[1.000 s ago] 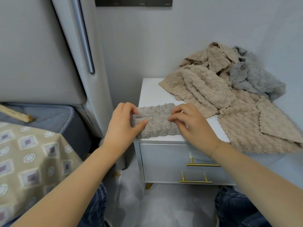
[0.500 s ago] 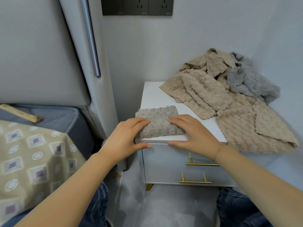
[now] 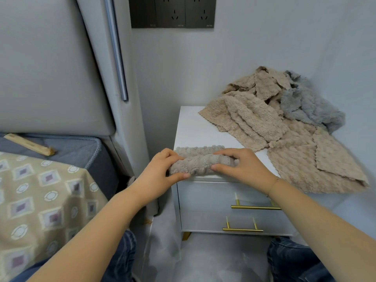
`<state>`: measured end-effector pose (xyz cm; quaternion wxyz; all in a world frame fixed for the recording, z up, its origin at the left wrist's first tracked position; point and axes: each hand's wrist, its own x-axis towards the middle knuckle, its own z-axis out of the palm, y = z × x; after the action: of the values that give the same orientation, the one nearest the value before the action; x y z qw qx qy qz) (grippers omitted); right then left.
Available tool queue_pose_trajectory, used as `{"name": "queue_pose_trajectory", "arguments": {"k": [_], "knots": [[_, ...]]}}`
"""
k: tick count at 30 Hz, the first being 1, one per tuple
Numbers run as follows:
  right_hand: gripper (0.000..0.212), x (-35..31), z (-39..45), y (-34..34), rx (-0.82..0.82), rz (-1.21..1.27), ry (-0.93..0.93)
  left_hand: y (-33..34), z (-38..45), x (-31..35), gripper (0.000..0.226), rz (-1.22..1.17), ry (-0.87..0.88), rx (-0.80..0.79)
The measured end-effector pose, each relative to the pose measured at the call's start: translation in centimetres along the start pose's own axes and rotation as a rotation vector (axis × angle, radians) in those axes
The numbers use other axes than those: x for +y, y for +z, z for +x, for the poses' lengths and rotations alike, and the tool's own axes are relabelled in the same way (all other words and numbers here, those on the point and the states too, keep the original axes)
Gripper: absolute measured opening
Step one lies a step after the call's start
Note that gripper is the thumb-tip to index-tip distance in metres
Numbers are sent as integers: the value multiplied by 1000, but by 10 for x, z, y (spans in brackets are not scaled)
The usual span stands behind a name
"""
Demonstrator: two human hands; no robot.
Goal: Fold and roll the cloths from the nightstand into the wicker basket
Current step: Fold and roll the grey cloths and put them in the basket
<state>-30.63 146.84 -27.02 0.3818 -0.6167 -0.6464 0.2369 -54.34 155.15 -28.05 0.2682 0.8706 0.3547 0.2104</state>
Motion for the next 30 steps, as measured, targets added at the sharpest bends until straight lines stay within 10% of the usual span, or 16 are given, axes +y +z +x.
{"name": "queue_pose_trajectory", "arguments": {"k": [15,30], "knots": [[51,8,47,20,312,-146,225,0,50,-5,57,-258,-555,115],[56,3,61,-4,-75,16,404,-30,44,7,57,-177,-499,-359]]}}
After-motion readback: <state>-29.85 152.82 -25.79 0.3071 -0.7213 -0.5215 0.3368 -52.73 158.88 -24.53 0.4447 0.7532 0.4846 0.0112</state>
